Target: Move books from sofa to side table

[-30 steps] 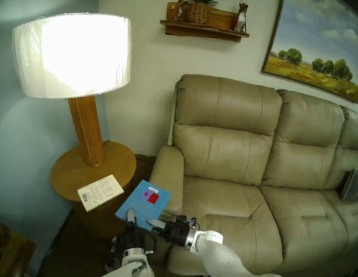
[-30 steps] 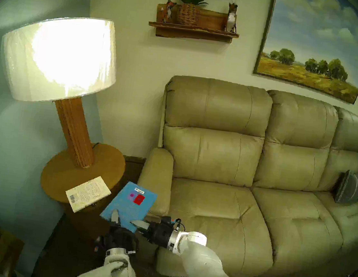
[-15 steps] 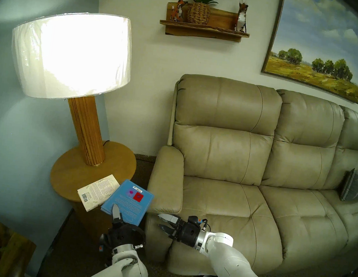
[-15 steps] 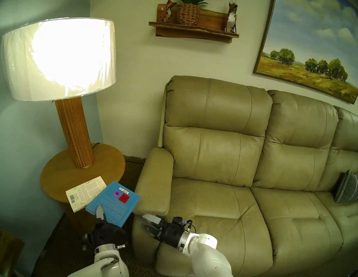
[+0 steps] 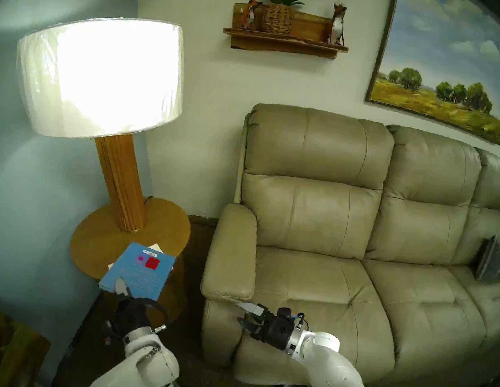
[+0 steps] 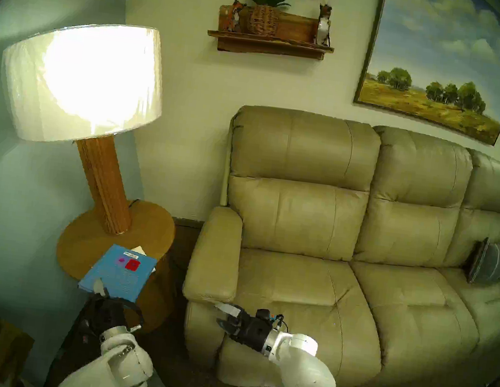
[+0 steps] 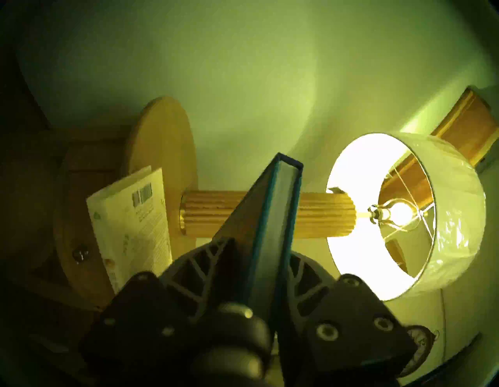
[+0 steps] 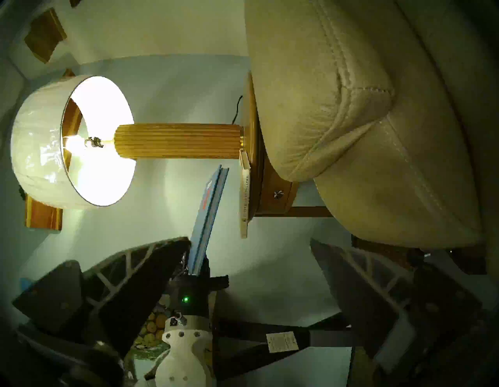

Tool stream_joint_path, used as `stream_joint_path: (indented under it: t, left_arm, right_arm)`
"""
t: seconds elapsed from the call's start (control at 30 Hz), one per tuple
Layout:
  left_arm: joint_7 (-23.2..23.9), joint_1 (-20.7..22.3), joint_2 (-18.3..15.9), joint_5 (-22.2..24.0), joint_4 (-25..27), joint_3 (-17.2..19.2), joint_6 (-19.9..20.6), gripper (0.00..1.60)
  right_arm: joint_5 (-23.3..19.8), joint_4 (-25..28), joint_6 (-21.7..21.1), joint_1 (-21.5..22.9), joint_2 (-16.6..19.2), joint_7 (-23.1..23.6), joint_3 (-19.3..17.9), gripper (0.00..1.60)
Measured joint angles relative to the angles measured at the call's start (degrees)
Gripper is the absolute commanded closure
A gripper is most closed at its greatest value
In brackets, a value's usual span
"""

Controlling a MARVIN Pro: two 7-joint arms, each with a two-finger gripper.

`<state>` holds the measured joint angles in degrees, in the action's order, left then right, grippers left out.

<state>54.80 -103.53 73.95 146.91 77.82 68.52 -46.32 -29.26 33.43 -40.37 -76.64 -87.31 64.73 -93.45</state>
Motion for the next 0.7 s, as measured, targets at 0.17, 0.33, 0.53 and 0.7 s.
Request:
stream_joint_path:
  t: [0.17,0.33,0.53,0.7]
  left_arm:
    - [-6.3,-0.5,-1.7,2.5,2.7,0.5,-1.6,1.60]
    - [-13.9,0.9,-3.8,5.1,3.1,0.7,-2.7,1.60]
    - [-21.0,2.7,-6.2,6.7,3.1,1.0,-2.8,1.32]
    - [-26.1,3.5,-8.9,7.2,3.2,-0.4,-1.7,1.00]
  right_arm:
    - [-0.4,0.8,-0.4,-0.6,0.2,-0.5,0.3,0.00]
    - [-1.0,1.2,-0.9,-1.0,0.2,-0.9,0.7,0.00]
    - [-1.6,1.2,-1.1,-1.0,0.4,-1.2,1.1,0.00]
    - [-2.2,1.2,-1.2,-0.8,0.6,-1.3,1.8,0.00]
